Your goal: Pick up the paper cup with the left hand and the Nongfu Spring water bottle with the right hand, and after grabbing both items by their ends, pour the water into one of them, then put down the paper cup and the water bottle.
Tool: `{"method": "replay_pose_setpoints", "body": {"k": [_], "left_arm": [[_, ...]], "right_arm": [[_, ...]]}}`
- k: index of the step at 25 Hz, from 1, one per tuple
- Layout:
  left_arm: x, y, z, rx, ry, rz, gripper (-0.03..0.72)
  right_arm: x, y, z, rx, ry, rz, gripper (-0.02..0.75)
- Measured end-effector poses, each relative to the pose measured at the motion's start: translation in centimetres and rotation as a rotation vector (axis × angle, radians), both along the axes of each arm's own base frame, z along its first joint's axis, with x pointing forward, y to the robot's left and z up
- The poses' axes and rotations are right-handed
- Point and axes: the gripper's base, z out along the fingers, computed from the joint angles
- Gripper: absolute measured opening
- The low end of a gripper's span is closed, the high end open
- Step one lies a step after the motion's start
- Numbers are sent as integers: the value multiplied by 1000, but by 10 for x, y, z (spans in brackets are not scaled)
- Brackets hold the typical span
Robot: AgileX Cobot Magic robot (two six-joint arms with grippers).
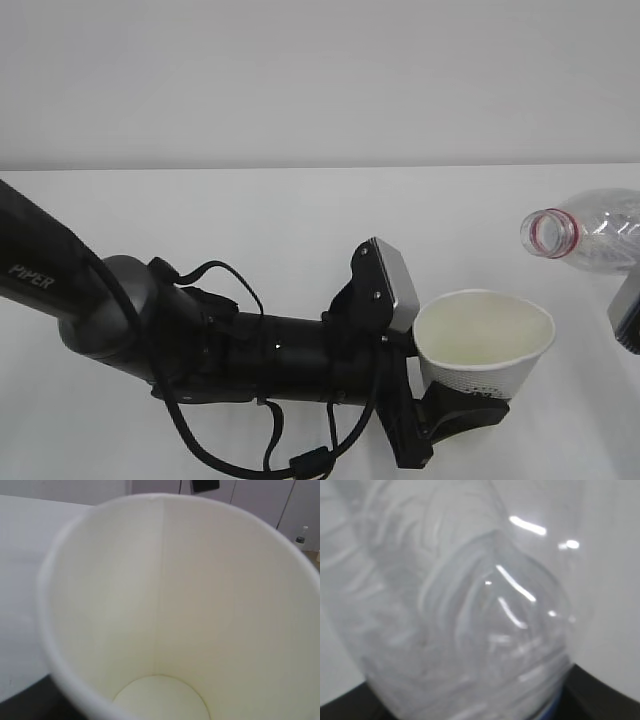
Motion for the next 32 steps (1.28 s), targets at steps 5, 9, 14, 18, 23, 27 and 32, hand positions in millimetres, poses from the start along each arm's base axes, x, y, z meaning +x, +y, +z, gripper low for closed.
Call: {"method": "replay_pose_setpoints", "body": {"k": [5,9,14,18,23,27,32], "left_arm": [[0,0,0,0,0,0,531],[0,0,0,0,0,0,531],[0,0,0,0,1,0,531],[0,0,0,0,1,0,531],[0,0,0,0,1,0,531],[0,0,0,0,1,0,531],[0,0,0,1,0,-2,531]], "right_arm": [[1,0,3,-13,-35,2,441],[1,0,5,-16,-53,2,441],[1,0,5,-19,-63,3,441],[2,0,3,-23,-60,6,441],[6,1,-5,-38,-28,17,441],[9,2,-7,-49,-57,18,441],[11,2,-5,-61,-99,19,441]]}}
